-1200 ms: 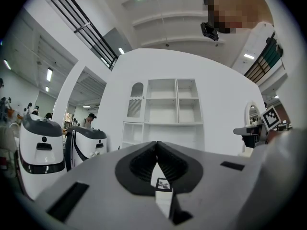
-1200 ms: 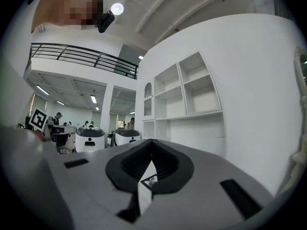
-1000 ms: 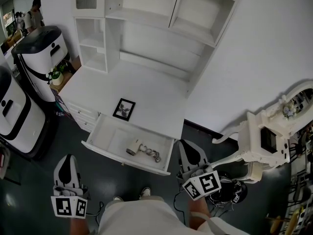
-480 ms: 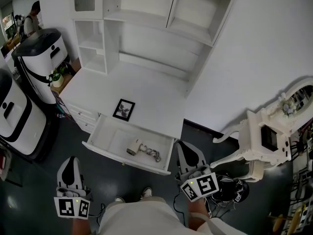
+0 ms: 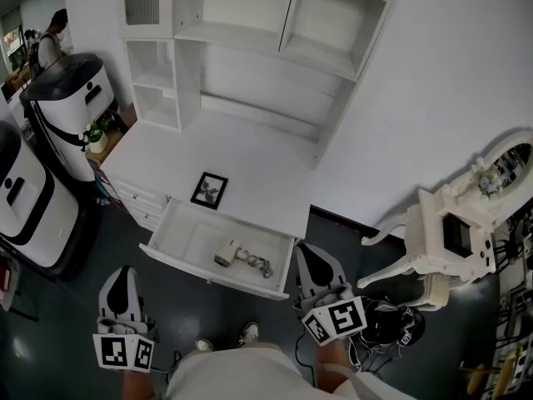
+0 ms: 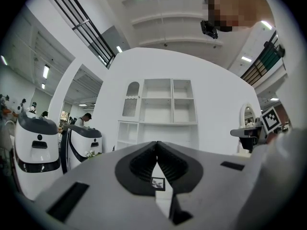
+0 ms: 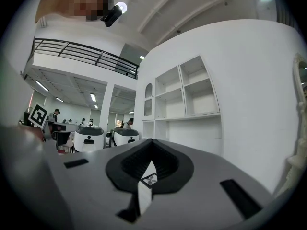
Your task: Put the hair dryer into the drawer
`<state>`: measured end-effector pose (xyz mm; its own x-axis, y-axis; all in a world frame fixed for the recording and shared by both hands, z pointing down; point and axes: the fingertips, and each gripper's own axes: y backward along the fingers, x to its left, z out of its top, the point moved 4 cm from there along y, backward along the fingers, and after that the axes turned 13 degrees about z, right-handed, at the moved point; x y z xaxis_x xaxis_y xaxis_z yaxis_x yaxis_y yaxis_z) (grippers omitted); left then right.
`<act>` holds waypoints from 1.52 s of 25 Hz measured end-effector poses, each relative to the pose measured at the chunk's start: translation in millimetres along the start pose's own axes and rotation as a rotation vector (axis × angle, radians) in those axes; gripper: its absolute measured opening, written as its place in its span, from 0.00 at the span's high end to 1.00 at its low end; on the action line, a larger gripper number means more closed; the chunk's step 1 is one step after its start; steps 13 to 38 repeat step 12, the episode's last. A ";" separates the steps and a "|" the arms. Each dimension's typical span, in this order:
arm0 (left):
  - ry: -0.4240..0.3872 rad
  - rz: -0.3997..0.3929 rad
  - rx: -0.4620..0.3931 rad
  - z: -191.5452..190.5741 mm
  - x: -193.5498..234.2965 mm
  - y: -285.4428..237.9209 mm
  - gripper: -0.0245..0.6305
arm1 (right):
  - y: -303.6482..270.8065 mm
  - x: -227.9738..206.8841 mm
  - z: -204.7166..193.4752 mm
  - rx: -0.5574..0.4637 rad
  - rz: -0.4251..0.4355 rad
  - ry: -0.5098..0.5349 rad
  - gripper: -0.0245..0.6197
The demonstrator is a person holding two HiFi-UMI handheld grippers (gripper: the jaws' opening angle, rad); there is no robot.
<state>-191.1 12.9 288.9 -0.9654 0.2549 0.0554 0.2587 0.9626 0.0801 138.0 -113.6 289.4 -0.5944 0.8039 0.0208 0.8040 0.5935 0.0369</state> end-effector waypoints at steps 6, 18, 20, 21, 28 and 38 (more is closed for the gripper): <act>-0.001 -0.013 -0.013 4.6 -7.6 -1.5 0.94 | -1.7 0.3 10.8 -0.019 0.011 0.034 0.95; 0.001 -0.016 -0.022 8.0 -14.6 -1.3 0.94 | 1.1 -6.3 17.0 -0.025 0.011 0.048 0.95; 0.001 -0.016 -0.022 8.0 -14.6 -1.3 0.94 | 1.1 -6.3 17.0 -0.025 0.011 0.048 0.95; 0.001 -0.016 -0.022 8.0 -14.6 -1.3 0.94 | 1.1 -6.3 17.0 -0.025 0.011 0.048 0.95; 0.001 -0.016 -0.022 8.0 -14.6 -1.3 0.94 | 1.1 -6.3 17.0 -0.025 0.011 0.048 0.95; 0.001 -0.016 -0.022 8.0 -14.6 -1.3 0.94 | 1.1 -6.3 17.0 -0.025 0.011 0.048 0.95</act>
